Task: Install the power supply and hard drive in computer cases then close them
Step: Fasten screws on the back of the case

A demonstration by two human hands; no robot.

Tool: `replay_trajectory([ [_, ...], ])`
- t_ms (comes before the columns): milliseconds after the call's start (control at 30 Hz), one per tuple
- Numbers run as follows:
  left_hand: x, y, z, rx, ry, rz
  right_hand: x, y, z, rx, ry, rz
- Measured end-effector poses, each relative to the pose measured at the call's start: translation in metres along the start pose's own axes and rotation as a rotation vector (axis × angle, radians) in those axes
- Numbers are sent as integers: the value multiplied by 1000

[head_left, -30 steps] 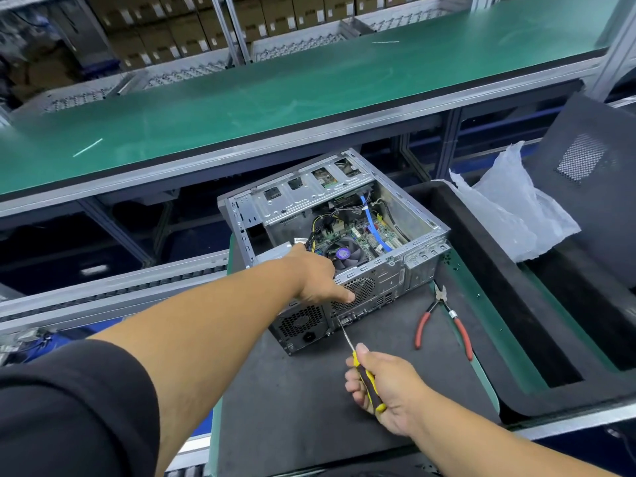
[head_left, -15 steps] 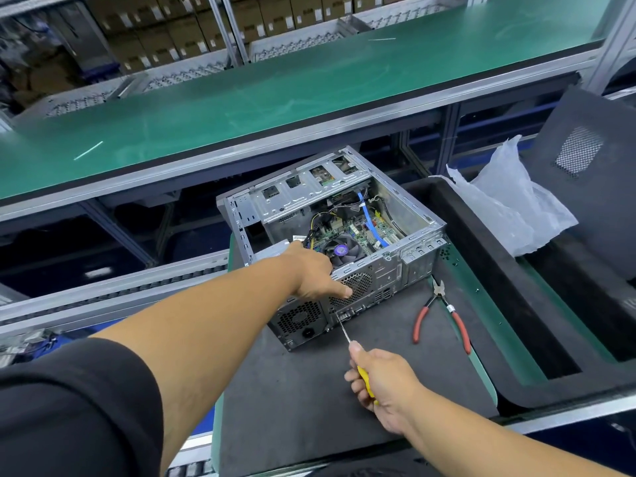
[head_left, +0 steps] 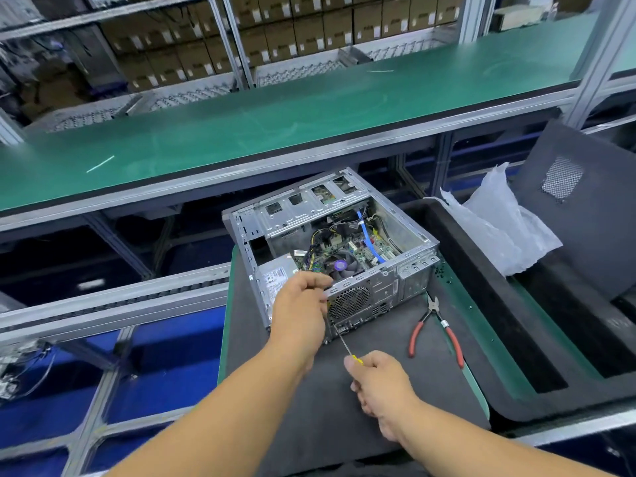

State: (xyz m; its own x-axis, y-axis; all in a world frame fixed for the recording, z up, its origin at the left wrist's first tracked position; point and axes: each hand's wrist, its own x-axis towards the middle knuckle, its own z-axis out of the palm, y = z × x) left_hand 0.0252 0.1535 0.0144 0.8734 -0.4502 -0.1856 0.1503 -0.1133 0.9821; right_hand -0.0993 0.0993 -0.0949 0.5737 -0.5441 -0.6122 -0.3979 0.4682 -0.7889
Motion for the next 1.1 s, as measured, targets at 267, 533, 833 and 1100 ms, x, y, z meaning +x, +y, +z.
replay_trajectory([
  [267, -32, -59, -29, -354, 106, -510, -2, -9, -2, 141, -112, 148],
  [533, -22, -88, -4, -241, 84, -617, -8, -15, -25, 7, -57, 138],
  [833, -6, -95, 52, -105, -109, -499, -19, 0, -76, -279, 115, -162],
  [1100, 11, -87, 69, -163, -110, -541, -21, -1, -93, -371, 100, -252],
])
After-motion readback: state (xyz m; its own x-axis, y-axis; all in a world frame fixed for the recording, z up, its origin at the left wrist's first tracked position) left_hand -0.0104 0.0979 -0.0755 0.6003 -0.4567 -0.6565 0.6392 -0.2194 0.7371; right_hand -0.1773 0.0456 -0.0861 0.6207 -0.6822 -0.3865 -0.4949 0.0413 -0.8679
